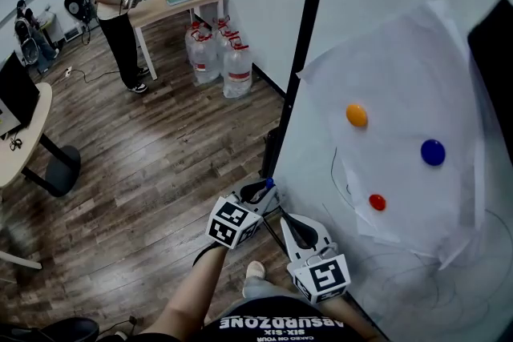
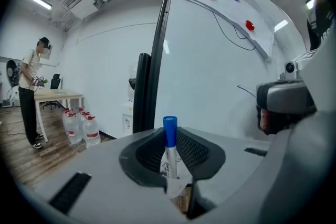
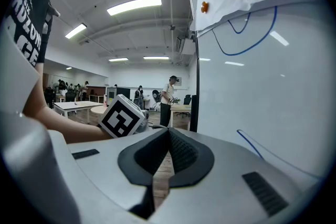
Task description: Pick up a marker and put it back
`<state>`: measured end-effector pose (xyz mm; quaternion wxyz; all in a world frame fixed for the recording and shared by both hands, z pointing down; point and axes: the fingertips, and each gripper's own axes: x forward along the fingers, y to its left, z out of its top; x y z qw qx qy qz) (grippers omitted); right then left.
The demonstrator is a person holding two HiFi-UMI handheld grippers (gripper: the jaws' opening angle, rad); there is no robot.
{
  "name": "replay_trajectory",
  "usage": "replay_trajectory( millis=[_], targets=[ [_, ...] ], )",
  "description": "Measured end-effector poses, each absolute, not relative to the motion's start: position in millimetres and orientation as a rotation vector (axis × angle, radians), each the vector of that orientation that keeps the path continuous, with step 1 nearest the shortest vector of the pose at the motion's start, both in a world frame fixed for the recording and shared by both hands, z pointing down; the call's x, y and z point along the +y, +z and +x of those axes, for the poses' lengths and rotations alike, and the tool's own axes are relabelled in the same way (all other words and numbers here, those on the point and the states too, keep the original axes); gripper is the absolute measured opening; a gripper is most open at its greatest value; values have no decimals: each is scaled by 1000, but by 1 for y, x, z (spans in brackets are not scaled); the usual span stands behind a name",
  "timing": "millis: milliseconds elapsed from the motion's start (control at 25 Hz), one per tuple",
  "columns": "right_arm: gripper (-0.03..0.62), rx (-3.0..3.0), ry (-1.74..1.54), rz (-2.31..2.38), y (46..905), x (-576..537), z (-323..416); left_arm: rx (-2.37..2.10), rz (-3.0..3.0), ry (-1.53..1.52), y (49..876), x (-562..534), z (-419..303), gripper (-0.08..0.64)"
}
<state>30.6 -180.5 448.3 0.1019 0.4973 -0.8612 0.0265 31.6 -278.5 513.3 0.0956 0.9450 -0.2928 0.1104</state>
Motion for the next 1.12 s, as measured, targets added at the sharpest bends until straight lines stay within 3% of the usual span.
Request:
replay_trajectory(
  millis=[1120],
  targets=[
    [-2, -2553, 68, 1479, 442, -169, 28, -882, 2753, 444, 540, -266, 20, 72]
  ],
)
